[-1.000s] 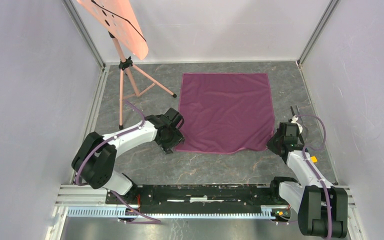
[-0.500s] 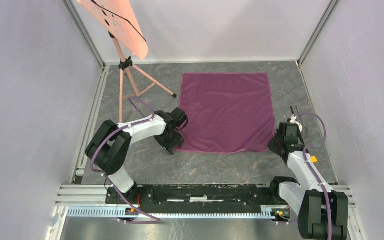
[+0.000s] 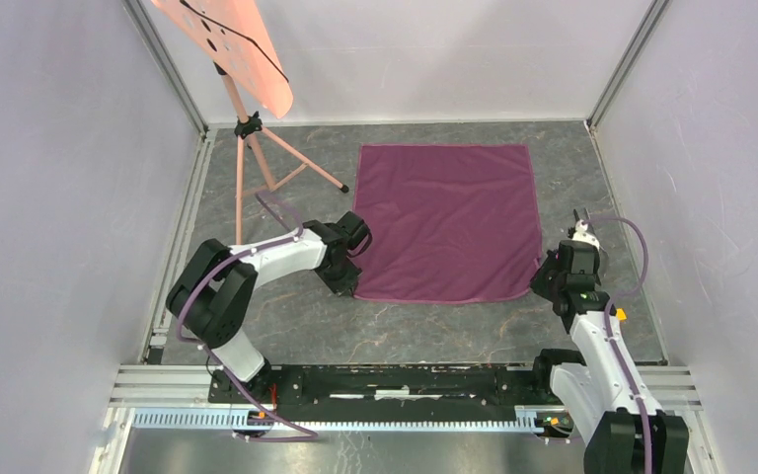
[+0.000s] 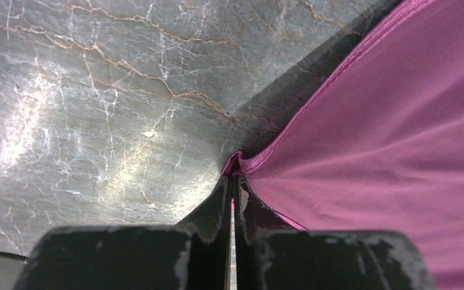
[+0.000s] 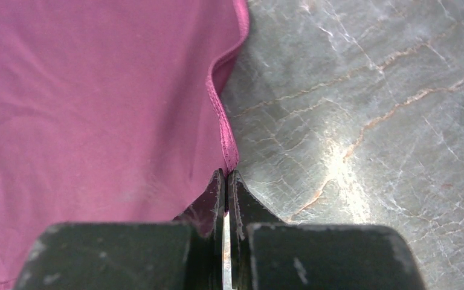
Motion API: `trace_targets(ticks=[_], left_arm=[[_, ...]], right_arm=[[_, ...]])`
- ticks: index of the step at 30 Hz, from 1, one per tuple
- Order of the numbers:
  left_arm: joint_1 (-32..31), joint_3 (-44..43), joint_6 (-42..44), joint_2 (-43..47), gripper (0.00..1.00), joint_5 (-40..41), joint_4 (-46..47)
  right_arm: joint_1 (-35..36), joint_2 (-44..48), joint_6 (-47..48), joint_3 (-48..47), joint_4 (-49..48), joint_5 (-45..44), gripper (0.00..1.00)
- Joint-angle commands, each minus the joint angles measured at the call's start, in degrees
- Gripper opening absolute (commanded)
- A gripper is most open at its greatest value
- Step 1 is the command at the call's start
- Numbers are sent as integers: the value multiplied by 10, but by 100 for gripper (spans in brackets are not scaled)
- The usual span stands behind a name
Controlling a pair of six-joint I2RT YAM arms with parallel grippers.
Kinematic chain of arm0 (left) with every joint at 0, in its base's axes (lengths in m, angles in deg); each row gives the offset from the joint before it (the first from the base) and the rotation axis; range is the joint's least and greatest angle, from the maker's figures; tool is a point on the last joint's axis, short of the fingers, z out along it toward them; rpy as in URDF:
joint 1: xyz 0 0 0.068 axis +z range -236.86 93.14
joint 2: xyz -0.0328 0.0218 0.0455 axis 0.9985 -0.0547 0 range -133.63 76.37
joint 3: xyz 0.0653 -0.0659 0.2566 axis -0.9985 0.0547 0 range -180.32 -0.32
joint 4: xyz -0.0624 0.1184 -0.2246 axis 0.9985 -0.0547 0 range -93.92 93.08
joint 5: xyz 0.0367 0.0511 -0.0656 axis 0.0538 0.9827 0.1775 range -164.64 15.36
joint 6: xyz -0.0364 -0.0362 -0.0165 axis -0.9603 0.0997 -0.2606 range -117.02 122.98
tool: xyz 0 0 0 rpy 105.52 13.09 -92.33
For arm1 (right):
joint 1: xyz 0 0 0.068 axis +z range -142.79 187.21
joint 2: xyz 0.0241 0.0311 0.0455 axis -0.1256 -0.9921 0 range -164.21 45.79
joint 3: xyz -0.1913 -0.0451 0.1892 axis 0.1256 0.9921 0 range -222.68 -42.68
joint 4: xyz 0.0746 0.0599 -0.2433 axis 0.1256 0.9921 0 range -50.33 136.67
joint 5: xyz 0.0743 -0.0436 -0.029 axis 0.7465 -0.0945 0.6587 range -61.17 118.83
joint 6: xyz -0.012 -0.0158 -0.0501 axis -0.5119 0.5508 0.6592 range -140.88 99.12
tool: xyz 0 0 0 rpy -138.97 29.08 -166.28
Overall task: Fold the napkin into a case and place the utensils inside
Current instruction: Pick up the flattened napkin from the center of the board.
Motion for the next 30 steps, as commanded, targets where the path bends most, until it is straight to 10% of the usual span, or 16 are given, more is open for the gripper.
trace_targets(ticks=[1,17,24,30], left_arm=[[8,31,75,52,2,72,67],[8,-200,367,586,2,-219,169],[8,-221,377,597,2,-151,167],[8,-230,360,456,2,111,4]], right_arm=[[1,34,55,-42,-5,62,0],[12,309,16,-468,103,173,0],[7,269,-2,-526,91,166,0],[7,194,-4,-381,34,100,0]])
